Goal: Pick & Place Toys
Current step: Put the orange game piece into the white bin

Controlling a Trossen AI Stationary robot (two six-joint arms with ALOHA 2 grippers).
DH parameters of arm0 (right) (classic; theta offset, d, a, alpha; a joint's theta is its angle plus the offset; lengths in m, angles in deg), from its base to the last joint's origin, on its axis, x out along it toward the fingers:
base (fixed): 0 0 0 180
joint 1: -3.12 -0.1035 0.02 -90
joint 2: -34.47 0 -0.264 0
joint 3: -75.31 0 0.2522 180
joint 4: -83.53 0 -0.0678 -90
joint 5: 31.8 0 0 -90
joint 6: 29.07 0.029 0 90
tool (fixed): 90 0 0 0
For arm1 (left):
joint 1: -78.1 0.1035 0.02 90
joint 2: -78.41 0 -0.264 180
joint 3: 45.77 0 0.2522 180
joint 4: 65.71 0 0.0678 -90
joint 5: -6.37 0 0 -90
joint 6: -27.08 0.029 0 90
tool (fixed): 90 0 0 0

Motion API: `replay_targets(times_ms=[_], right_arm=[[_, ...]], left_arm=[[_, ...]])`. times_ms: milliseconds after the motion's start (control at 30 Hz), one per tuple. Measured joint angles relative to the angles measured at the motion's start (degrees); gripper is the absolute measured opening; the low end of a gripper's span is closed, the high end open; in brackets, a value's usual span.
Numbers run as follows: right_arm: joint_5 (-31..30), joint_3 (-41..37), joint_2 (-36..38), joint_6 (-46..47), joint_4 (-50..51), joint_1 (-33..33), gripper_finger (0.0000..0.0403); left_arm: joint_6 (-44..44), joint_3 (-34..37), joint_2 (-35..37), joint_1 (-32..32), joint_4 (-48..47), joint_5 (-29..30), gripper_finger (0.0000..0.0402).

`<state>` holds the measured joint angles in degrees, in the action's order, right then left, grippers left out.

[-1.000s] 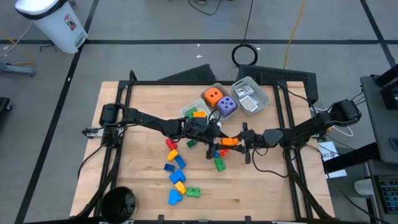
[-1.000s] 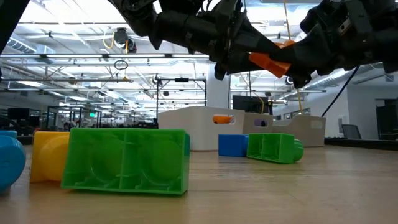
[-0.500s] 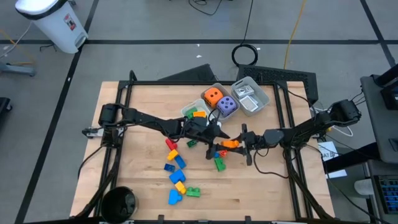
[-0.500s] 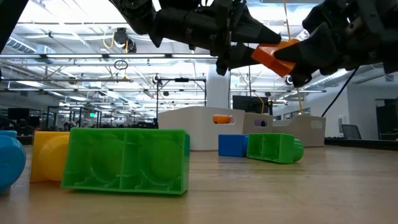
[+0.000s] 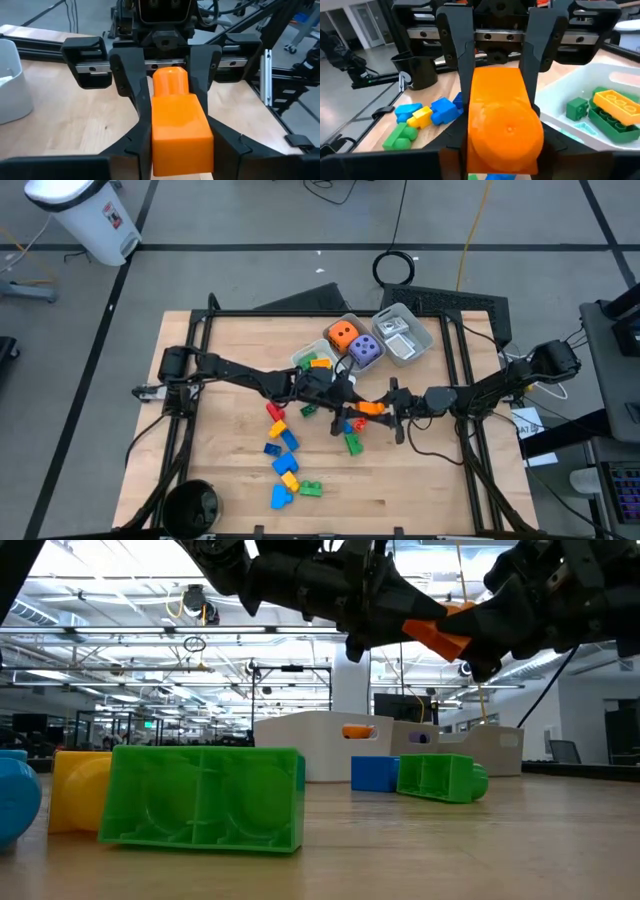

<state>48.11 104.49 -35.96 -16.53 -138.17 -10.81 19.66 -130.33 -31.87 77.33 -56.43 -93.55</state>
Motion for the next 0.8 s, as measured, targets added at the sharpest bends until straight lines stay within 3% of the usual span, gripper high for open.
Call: replay_targets(times_ms=[133, 267, 500, 667, 800], right_arm=[[1.22, 0.21, 0.12, 3.37, -0.13, -0.02, 0.0153], [1.38, 0.28, 0.17, 4.57, 1.01, 0.07, 0.0180], [5.92, 0.17, 2.84, 4.36, 5.07, 0.00, 0.0201], [6.35, -0.07, 5.35, 4.70, 7.96, -0.09, 0.0202], [5.96, -0.10, 5.70, 4.53, 8.49, -0.08, 0.0203]], left_arm=[[-0.68, 0.02, 1.19, 0.61, -0.78, -1.14, 0.0141], [-0.43, 0.02, 5.30, 1.35, -7.32, 1.67, 0.0141], [2.47, 2.96, 13.14, 2.37, -17.66, 18.90, 0.0140], [-1.50, 10.29, 16.72, 5.77, -19.52, 16.11, 0.0140], [-2.70, 14.66, 15.06, 8.17, -19.72, 8.34, 0.0140]])
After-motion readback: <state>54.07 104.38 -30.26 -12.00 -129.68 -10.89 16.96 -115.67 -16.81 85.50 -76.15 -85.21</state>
